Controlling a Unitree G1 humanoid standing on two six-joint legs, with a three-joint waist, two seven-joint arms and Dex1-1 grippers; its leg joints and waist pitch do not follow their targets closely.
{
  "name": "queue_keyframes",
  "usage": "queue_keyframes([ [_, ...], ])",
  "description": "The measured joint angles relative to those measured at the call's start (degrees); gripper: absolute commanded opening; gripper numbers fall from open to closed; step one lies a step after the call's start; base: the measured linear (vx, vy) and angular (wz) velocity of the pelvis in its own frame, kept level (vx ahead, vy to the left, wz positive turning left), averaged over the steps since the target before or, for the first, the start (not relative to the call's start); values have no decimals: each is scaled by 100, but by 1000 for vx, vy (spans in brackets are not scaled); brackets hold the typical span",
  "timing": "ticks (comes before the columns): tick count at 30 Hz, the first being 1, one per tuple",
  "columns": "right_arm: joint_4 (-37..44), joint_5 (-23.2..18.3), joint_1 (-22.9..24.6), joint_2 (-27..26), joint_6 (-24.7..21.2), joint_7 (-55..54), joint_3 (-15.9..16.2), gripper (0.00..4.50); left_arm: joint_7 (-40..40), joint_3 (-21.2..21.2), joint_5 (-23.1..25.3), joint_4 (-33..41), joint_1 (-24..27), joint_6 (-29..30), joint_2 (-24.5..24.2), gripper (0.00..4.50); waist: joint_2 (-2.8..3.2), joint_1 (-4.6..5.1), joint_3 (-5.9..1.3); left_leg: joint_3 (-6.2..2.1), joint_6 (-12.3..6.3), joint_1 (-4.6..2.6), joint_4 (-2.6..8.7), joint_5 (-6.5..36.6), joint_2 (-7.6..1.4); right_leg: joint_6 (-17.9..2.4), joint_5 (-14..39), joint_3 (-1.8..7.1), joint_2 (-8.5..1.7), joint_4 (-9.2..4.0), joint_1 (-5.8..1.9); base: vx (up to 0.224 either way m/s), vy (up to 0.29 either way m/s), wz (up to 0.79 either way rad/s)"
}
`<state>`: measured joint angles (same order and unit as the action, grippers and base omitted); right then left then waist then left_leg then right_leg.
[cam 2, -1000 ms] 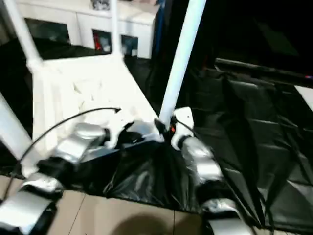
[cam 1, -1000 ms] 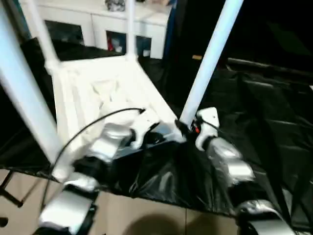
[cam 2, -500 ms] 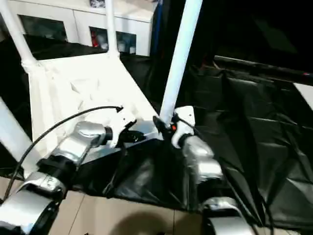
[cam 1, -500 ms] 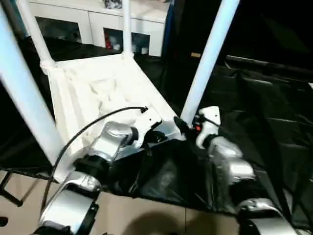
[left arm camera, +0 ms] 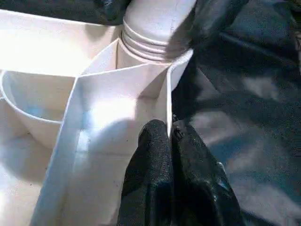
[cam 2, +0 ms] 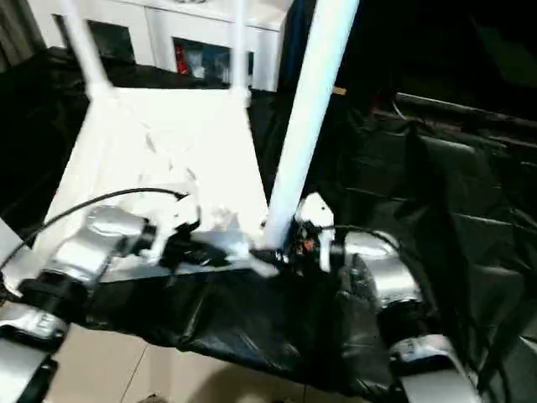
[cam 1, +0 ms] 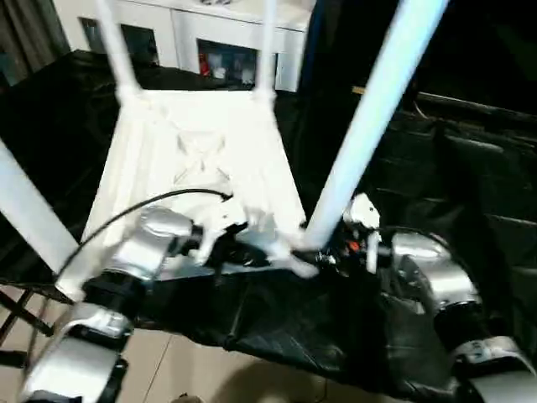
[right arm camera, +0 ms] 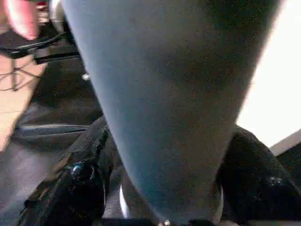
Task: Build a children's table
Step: Rotate leg to tighten
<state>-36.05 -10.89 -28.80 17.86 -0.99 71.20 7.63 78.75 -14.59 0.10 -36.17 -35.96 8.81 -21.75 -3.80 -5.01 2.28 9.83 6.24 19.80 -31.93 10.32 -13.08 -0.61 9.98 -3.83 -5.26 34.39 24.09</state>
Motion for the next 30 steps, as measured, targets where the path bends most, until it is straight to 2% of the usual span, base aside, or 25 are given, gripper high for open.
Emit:
queue_keyframes([
  [2,3,-8,-1,48,-13,90,33,284,100,-20,-17,0,7,-4,-30,0,0,-5,0,0,5,6,-12,2,-1,0,0,2,-1,3,-2,0,0,0],
  [4,3,-7,-24,94,-19,276,96,247,228,-44,-38,-5,7,-10,-77,0,-1,-9,0,0,20,15,-27,11,-5,0,0,2,-1,8,-4,0,0,0],
  [9,39,-20,-54,93,-49,384,119,219,306,-45,-41,-12,6,-16,-109,0,-5,-11,0,-1,30,17,-34,18,-6,0,0,1,-1,9,-9,0,0,0],
  [15,198,-61,62,17,-143,290,50,208,249,-39,-45,-31,5,-13,-39,0,-5,-19,-1,-2,30,16,-37,17,-6,0,0,1,-2,13,-12,0,0,0],
  [18,205,-81,218,-186,-139,-242,-186,207,-98,-34,-18,-80,-19,-16,48,0,-6,1,-3,-1,35,10,-50,17,-4,1,-1,10,-4,27,-16,0,0,0],
  [23,27,0,283,-607,-74,-1749,-602,204,-1118,64,206,-131,-74,238,504,0,-18,121,-10,-5,39,-24,-62,15,0,37,18,18,-4,46,-28,0,0,0],
  [30,-122,309,300,-1303,136,-3781,-965,197,-2246,129,436,-291,-190,622,1105,0,-44,205,-34,-18,39,-64,-48,16,12,51,27,18,-4,31,-53,0,0,0],
])
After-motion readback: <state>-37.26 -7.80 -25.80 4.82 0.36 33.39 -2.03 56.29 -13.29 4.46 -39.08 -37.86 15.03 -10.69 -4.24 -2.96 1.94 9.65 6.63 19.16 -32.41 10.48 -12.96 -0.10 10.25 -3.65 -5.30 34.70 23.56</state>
